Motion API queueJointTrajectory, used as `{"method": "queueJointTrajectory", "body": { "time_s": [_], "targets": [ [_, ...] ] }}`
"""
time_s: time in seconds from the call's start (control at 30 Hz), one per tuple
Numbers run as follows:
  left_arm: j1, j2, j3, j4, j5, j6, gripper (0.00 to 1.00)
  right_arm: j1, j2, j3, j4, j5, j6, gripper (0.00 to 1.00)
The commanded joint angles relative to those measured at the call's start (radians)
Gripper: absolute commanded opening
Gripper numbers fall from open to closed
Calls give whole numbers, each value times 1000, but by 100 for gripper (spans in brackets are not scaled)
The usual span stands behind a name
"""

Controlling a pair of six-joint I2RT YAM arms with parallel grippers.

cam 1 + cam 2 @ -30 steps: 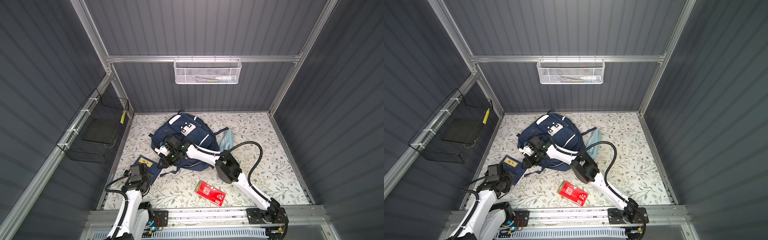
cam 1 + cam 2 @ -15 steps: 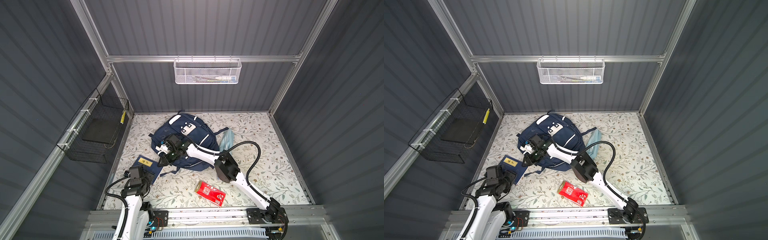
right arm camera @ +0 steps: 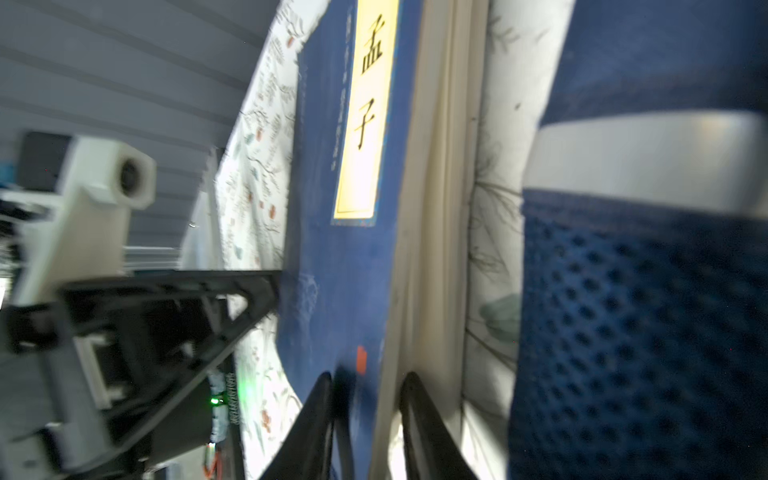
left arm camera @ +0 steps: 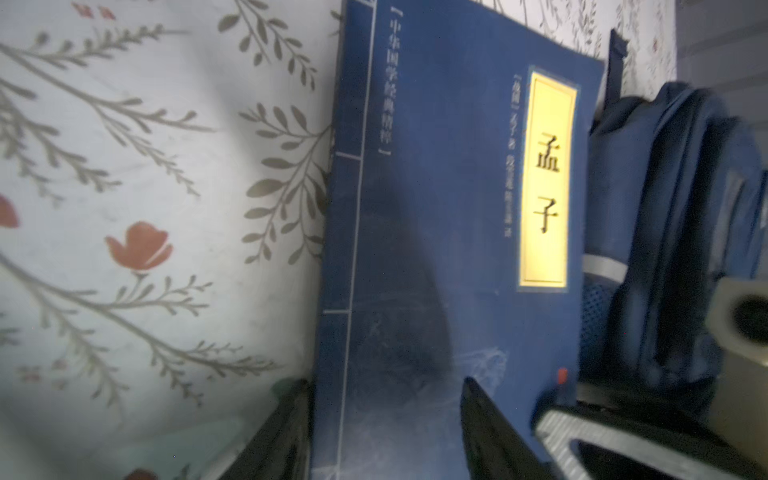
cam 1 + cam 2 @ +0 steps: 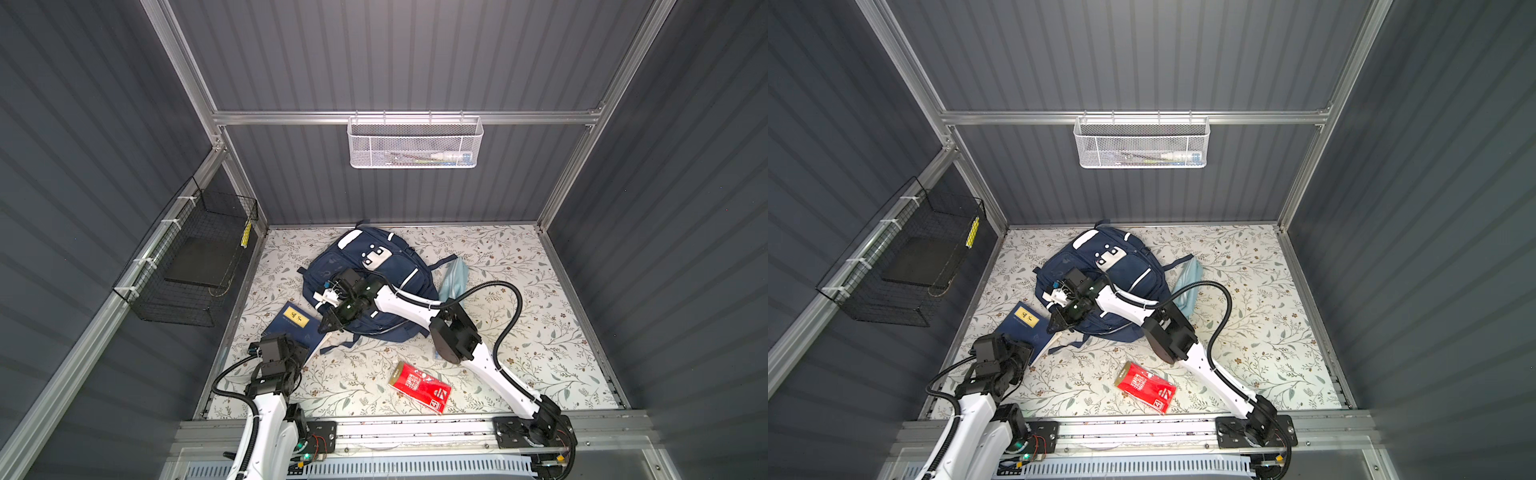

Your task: Pack the student bag

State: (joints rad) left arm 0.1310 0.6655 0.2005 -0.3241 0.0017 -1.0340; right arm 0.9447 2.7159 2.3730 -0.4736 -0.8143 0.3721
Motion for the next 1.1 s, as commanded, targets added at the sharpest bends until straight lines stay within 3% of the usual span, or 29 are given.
{"method": "queueJointTrajectory", "body": {
  "time_s": [0.0, 0.17, 0.2, 0.27, 0.3, 0.4, 0.67, 0.73, 0.83, 1.07],
  "targets": [
    [-5, -14, -5, -45, 49, -6, 46, -8, 5, -21, 121, -123, 101, 24],
    [-5, -13, 38, -102, 37, 13, 44, -24, -21, -32, 110, -108, 101, 14],
    [-5, -19, 44, -114, 33, 13, 45, -26, -33, -45, 111, -101, 100, 16],
    [-5, -32, 51, -133, 22, 13, 46, -29, -47, -68, 115, -86, 97, 33],
    [-5, -40, 53, -137, 16, 12, 47, -30, -47, -73, 115, -77, 93, 37],
    [-4, -45, 54, -147, 6, 14, 48, -34, -22, -61, 102, -72, 99, 37],
    [-5, -46, 63, -170, -2, 23, 49, -34, -27, -67, 90, -50, 92, 31],
    [-5, -49, 74, -183, -11, 29, 49, -35, -30, -64, 90, -52, 90, 26],
    [-5, -50, 86, -193, -14, 32, 50, -32, -31, -66, 90, -57, 96, 11],
    [-5, -43, 70, -170, -2, 26, 50, -18, -24, -110, 130, -92, 142, 20]
  ]
}}
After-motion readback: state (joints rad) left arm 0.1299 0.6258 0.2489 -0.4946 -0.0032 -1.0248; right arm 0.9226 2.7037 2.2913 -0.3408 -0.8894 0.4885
